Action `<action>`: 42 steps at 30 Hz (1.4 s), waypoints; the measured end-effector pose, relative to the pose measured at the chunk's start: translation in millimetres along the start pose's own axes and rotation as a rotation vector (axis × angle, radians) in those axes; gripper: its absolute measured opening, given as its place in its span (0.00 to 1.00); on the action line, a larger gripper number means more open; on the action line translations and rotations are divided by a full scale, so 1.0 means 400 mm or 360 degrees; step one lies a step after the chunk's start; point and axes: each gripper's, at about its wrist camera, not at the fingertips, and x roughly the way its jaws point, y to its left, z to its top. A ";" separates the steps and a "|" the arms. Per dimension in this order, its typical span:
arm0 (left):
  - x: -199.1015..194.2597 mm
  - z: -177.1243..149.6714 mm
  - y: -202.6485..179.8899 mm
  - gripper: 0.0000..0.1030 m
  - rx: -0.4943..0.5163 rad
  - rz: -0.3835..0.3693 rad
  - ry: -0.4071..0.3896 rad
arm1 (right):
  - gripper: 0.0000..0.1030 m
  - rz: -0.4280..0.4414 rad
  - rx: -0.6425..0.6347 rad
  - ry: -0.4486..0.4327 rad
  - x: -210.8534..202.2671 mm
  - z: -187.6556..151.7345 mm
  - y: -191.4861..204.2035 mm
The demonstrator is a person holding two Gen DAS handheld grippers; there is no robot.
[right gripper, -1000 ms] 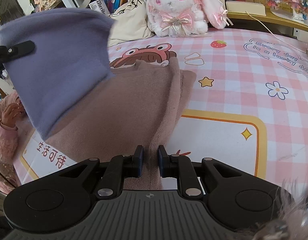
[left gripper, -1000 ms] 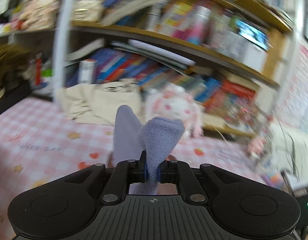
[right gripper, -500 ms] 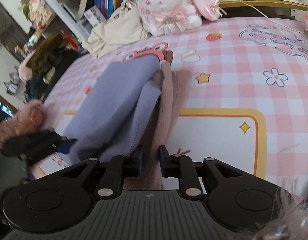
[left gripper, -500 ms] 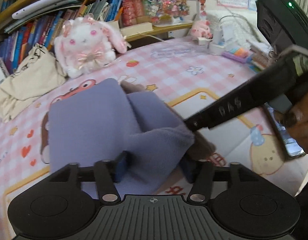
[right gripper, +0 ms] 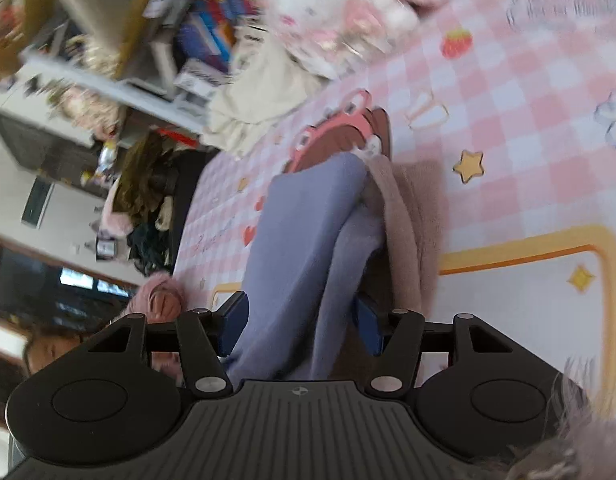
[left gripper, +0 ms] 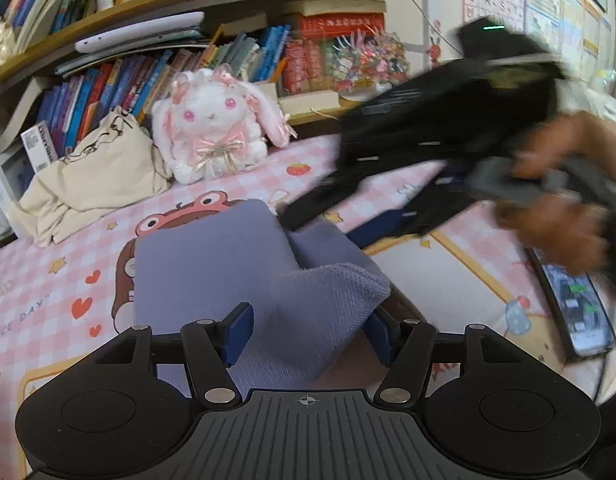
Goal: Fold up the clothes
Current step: 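Fold the lavender half over the mauve half with the left gripper and open it, then grasp the edge of the folded sweater with both grippers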
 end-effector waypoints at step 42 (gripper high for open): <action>-0.021 -0.106 0.211 0.32 -0.0793 -0.0230 -0.0082 | 0.10 -0.0270 -0.0799 -0.0047 -0.011 -0.170 0.202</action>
